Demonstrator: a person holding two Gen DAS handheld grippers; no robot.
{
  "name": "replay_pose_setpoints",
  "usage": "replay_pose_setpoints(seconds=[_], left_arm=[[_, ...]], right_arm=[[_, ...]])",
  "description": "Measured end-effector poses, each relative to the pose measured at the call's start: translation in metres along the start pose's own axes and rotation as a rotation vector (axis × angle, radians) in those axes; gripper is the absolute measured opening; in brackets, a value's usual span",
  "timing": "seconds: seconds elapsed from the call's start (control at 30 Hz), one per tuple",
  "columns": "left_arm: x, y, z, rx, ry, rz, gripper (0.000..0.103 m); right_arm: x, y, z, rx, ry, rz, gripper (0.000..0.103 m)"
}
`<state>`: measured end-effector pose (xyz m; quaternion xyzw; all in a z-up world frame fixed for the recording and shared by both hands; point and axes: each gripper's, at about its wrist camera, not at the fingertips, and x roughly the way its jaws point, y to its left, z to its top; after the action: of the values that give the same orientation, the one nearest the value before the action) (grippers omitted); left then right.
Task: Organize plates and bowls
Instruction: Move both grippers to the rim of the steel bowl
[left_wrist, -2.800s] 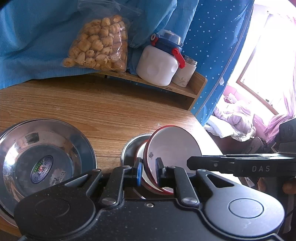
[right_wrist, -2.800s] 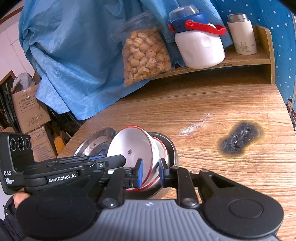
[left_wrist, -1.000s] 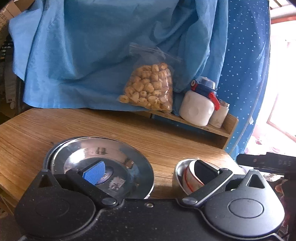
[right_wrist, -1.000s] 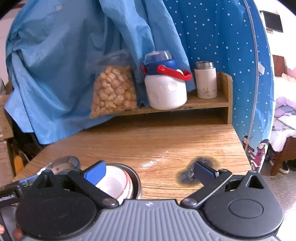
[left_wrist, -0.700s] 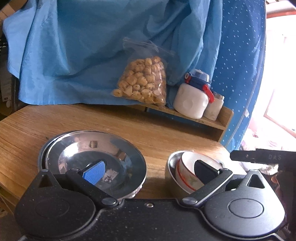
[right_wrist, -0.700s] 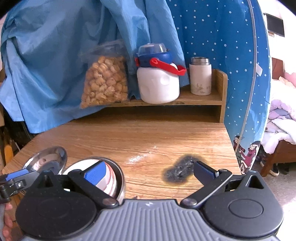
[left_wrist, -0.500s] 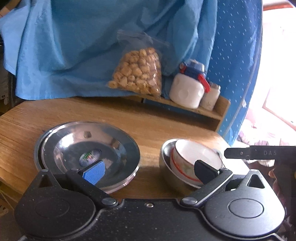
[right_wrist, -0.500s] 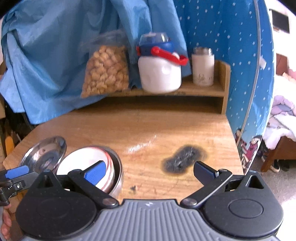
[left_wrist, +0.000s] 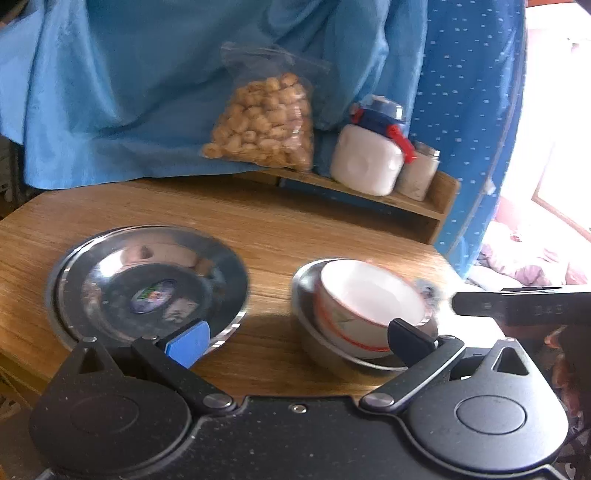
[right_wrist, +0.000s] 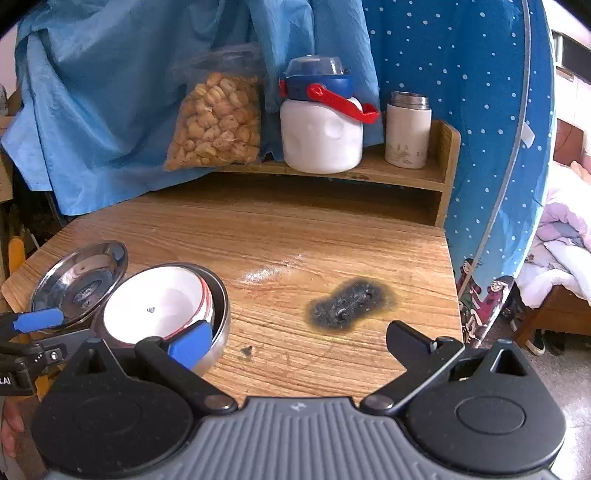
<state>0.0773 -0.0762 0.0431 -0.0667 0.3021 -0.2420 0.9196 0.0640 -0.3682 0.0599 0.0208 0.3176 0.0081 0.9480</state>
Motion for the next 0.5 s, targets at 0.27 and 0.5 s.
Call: replay_pose_setpoints(seconds=[0.27, 0.5], left_arm=[[0.009, -0.007, -0.004, -0.071, 0.039, -0.051, 0.102], [0.016, 0.005, -0.004, -0.185, 0.077, -0.043, 0.102]], right_arm=[[0.010, -0.006, -0.007, -0.003, 0.006, 0.059, 0.103], [0.006, -0.011, -0.008, -0.003, -0.010, 0.060, 0.103]])
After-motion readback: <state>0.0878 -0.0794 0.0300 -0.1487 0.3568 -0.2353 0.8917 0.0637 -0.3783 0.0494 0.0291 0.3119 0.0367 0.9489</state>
